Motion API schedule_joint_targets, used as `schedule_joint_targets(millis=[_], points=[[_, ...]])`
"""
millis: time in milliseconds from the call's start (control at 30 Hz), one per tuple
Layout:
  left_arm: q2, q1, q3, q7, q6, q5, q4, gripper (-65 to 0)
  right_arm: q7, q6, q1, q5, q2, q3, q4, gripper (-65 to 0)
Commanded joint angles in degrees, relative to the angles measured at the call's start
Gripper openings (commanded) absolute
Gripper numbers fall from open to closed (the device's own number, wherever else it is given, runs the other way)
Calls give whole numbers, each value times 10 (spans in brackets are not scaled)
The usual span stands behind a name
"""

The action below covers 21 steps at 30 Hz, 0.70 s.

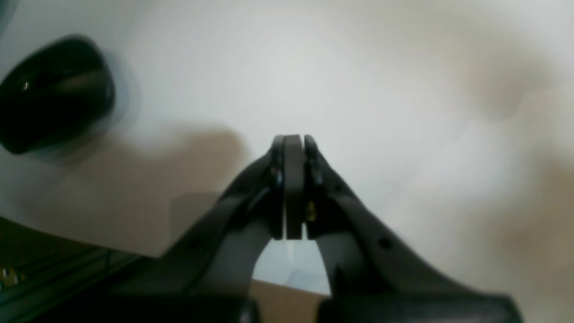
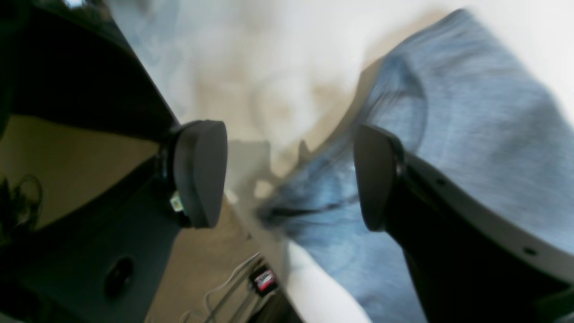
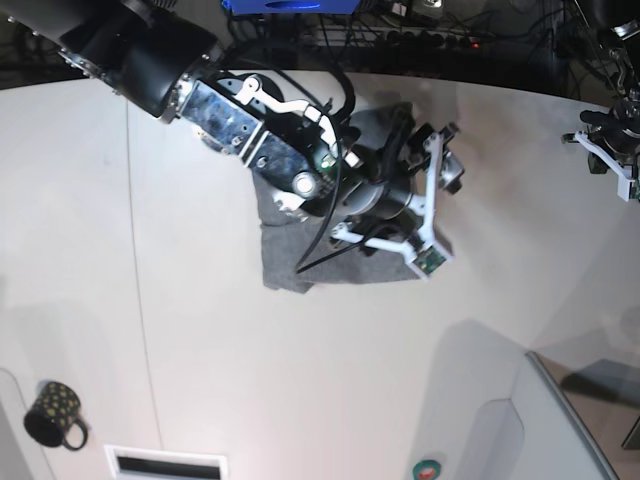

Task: Layout the t-shirt on the table in an organized manner, then fold the t-shirt properly
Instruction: 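Press the folded stack flat with the right gripper and release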

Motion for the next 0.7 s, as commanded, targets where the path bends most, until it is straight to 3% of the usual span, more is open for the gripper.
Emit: schedule_joint_targets(millis=[0, 67, 167, 233, 267, 433, 667], points=[[-14, 1, -3, -33, 0, -6, -4, -650, 0, -27, 2, -6, 11, 22, 14, -261], [-20, 9, -15, -60, 0, -5, -26, -650, 3, -46, -14, -6, 38, 49, 22, -330], [-18, 13, -24, -67, 0, -7, -31, -650, 30, -46, -34, -5, 69, 66, 15, -497], [-16, 15, -23, -67, 0, -7, -27, -650, 56, -47, -46, -5, 74, 70, -3, -627], [-13, 15, -22, -67, 0, -7, -22, -650, 64, -47, -49, -5, 75, 70, -10, -650], [50, 30, -21, -65, -1, -3, 57, -650, 93, -47, -50, -5, 76, 70, -30, -641], [103, 59, 94, -65, 2, -4, 164, -650, 91, -47, -53, -5, 81, 70, -29, -641]])
